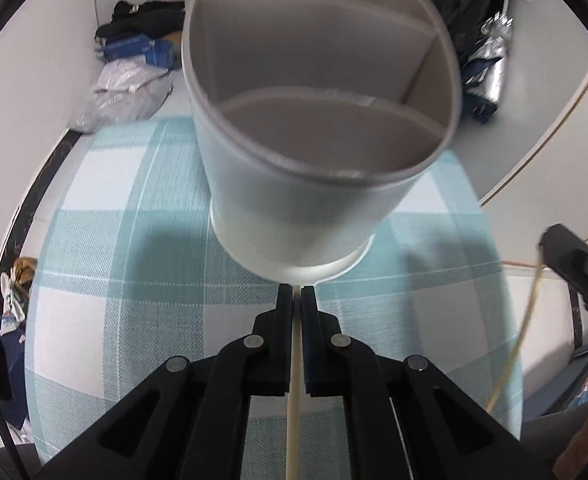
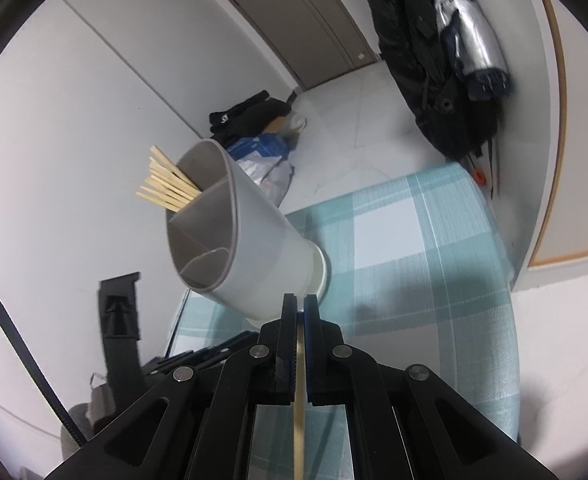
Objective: Organize utensils
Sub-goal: 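Lift both chopsticks up over the white holder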
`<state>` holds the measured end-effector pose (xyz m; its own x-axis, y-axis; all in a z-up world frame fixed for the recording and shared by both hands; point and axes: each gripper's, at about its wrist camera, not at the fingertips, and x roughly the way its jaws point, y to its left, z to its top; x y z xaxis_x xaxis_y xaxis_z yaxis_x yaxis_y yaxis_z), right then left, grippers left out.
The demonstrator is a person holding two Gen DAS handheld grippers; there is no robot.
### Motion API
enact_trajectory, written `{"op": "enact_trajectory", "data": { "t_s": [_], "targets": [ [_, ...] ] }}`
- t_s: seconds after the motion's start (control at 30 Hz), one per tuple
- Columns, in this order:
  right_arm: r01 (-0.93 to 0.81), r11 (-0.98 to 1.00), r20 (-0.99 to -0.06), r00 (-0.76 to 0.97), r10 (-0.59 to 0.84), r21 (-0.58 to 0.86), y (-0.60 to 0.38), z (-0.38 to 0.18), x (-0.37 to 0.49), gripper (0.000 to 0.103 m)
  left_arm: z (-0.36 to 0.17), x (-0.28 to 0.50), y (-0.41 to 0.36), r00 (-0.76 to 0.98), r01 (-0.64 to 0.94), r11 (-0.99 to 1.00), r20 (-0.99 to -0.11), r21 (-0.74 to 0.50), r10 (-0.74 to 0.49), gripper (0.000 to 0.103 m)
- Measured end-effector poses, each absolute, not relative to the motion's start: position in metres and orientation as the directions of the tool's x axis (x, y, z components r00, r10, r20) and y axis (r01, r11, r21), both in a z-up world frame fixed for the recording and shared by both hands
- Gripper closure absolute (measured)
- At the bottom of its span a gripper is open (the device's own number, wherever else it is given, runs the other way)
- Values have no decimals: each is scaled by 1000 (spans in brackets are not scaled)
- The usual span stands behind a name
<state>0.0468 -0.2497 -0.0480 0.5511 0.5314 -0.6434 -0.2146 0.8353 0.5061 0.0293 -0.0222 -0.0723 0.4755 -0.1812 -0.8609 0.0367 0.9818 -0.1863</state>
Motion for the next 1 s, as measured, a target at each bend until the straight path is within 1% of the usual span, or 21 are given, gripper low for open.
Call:
{"op": "enact_trajectory", "data": {
  "t_s": [0.23,0.33,0.47,0.73,0.9,1.0],
  "targets": [
    [-228,851,-626,593,506,473,-246,-38,35,101,-35,8,-9,594,54,957,-761,-286,-261,102],
    [-233,853,-607,616,501,468,-247,-30,29,101,-28,5,-10,637,61,946,-717,-319,-283,102],
    [-255,852,-578,644,502,457,-245,-19,19,101,-15,0,-12,684,83,949,-675,-305,-276,102],
    [-283,856,-550,669,499,432,-234,-9,8,101,3,-19,-12,717,108,958,-646,-266,-260,102],
    [-313,866,-534,690,489,389,-227,-2,0,101,9,-23,-4,713,100,956,-649,-277,-263,102],
    [-331,871,-526,699,485,362,-222,3,-7,101,14,-22,-8,688,117,950,-666,-289,-287,102]
  ]
}}
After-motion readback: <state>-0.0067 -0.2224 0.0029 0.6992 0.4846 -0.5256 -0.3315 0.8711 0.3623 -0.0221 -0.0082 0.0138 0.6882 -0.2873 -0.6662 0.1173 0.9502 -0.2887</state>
